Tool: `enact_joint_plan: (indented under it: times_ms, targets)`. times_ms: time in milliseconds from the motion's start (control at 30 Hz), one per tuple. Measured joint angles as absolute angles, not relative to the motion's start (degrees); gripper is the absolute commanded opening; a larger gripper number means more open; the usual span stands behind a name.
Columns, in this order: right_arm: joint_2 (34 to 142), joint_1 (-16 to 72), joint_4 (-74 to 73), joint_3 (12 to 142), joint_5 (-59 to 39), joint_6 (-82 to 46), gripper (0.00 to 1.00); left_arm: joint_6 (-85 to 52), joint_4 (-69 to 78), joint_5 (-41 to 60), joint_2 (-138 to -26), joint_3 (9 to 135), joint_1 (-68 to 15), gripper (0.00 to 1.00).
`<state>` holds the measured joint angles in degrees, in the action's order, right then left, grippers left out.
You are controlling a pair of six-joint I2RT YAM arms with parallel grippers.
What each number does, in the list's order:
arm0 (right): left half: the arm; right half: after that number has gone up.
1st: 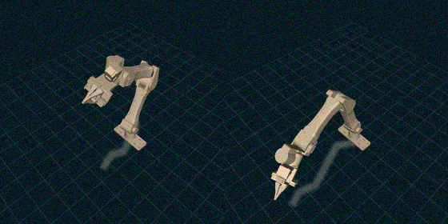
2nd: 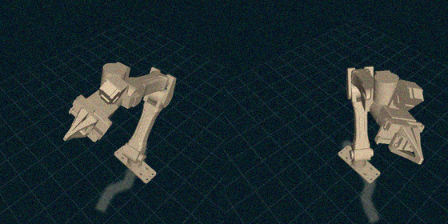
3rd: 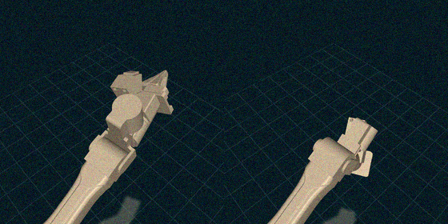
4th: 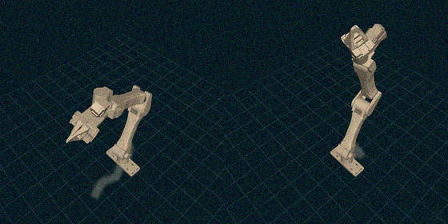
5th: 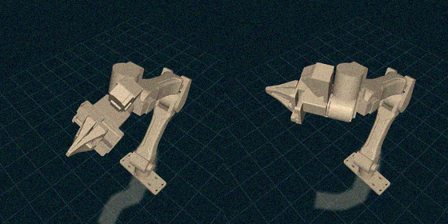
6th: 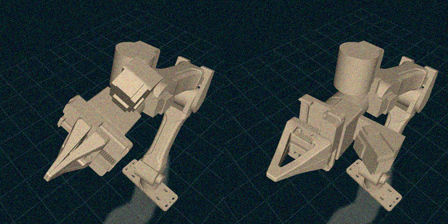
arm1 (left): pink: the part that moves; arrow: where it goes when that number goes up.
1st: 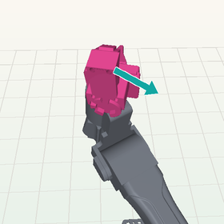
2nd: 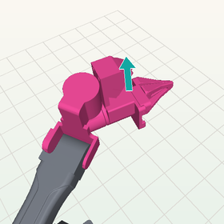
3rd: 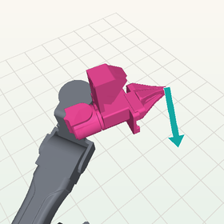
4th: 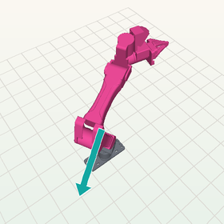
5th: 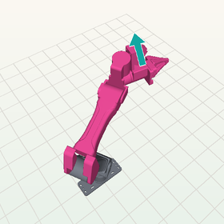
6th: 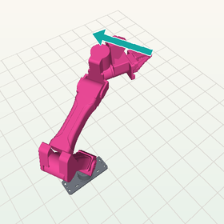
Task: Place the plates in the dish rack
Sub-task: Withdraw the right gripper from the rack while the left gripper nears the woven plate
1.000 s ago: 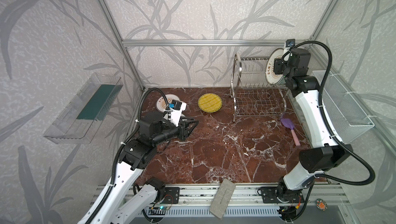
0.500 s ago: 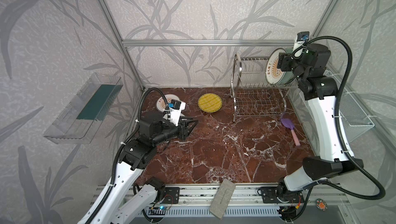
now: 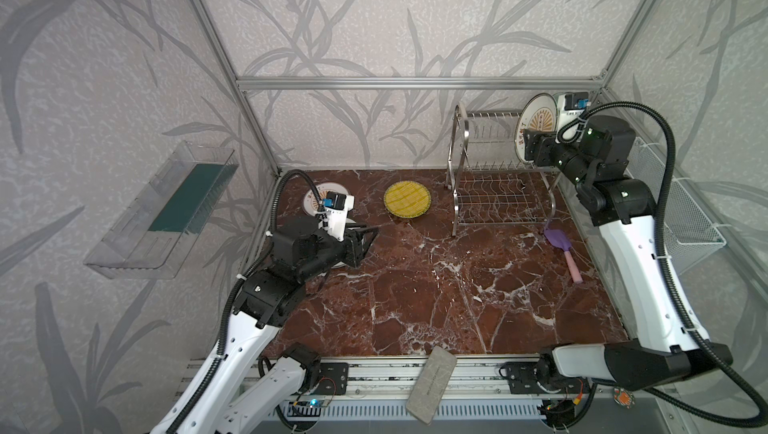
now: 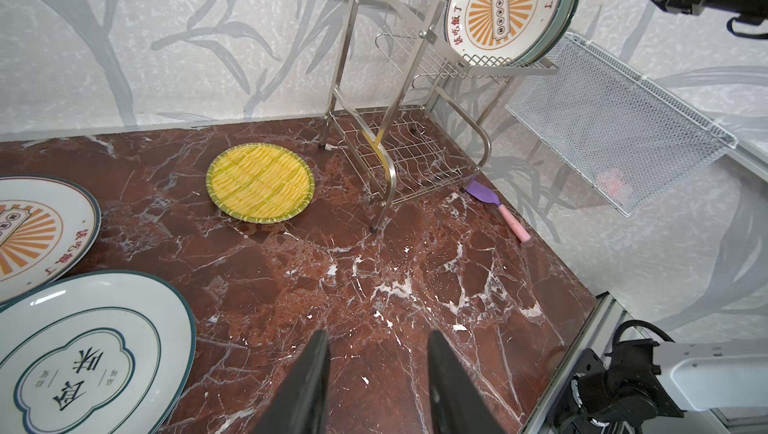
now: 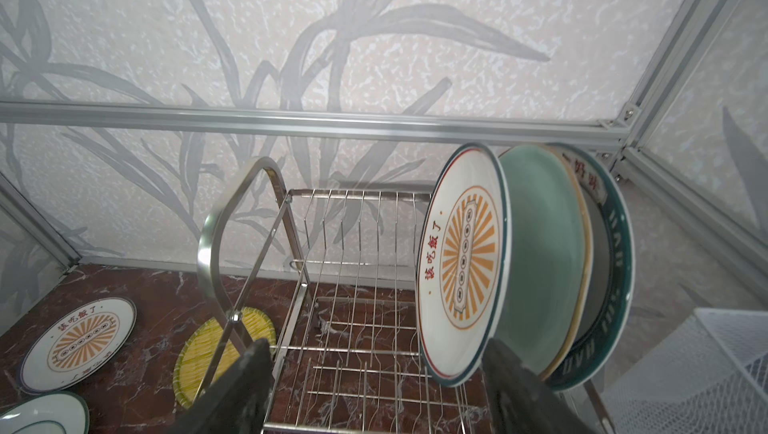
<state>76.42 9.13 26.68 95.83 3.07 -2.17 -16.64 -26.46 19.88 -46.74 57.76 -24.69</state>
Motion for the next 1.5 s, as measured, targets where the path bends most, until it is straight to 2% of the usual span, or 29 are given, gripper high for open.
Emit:
enact_joint_plan:
  times_ms: [433,833,1033,1500]
  targets:
    - [64.58,15.05,14.79,64.58,2.0,-9.82,0.76,-21.74,-26.83,12.29,-54.22,54.04,-24.69,0.37]
    - [64.29,22.55,2.59,43.18,-2.04,-17.78,0.73,-27.27,-22.09,8.99,-56.55,48.01,-24.69,0.37]
    - [66.76,25.58,-2.85,36.45,-3.7,-20.82,0.73,-28.58,-20.34,8.62,-59.83,47.4,-24.58,0.37]
    - [71.0,28.84,-8.34,31.79,-6.26,-25.17,0.73,-35.07,-10.59,7.29,-72.75,47.9,-22.76,0.37]
